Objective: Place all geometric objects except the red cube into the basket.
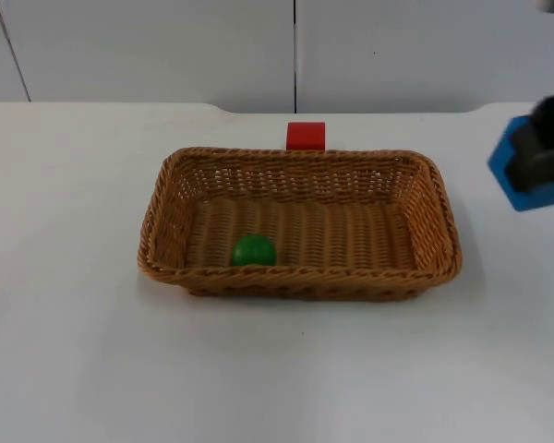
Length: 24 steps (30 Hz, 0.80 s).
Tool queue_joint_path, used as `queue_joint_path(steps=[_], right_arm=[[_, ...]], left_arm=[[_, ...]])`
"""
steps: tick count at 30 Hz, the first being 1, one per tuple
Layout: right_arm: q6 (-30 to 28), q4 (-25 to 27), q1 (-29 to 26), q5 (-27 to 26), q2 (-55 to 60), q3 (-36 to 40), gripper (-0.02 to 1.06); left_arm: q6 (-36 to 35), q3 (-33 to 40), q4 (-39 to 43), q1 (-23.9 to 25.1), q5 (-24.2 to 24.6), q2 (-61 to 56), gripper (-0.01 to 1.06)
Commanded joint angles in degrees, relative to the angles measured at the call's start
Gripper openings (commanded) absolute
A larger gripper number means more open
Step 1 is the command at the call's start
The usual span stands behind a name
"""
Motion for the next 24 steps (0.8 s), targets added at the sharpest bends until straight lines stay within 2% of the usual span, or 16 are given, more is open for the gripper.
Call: queue_joint_path(steps=[1,3,6,7,11,16,18,20,21,22,24], right_arm=[[-0.4,1.2,0.1,1.0,5.0,-4.5,0.00],[-1.5,2.9,0.5,1.8,9.8,-10.1,0.00],[-3.6,2.7,2.9,4.0,17.2,-17.2,0.00],[-3.6,2.7,2.9,4.0,17.2,-17.2,0.00],[-5.1,2.4,5.5,4.4,26.4,-25.0,0.00],[-5.1,2.6,6.0,4.9,33.1,-29.4,0.01],[-5.1,2.6,6.0,5.2,35.7,-30.1,0.11],[-5.1,2.6,6.0,5.2,36.9,-29.9,0.30],[-5.1,2.6,6.0,5.2,36.9,-29.9,0.30],[-5.1,2.8,6.0,5.2,37.0,-29.9,0.46],[-5.1,2.8,6.1,4.7,36.8,-29.9,0.69]], left_arm=[[0.0,0.1,0.1,0.1,-0.5,-0.3,1.05],[0.0,0.1,0.1,0.1,-0.5,-0.3,1.05],[0.0,0.1,-0.1,0.1,-0.5,-0.3,1.05],[0.0,0.1,-0.1,0.1,-0.5,-0.3,1.05],[0.0,0.1,-0.1,0.1,-0.5,-0.3,1.05],[0.0,0.1,-0.1,0.1,-0.5,-0.3,1.05],[0.0,0.1,-0.1,0.1,-0.5,-0.3,1.05],[0.0,0.1,-0.1,0.1,-0.5,-0.3,1.05],[0.0,0.1,-0.1,0.1,-0.5,-0.3,1.05],[0.0,0.1,-0.1,0.1,-0.5,-0.3,1.05],[0.0,0.1,-0.1,0.1,-0.6,-0.3,1.05]])
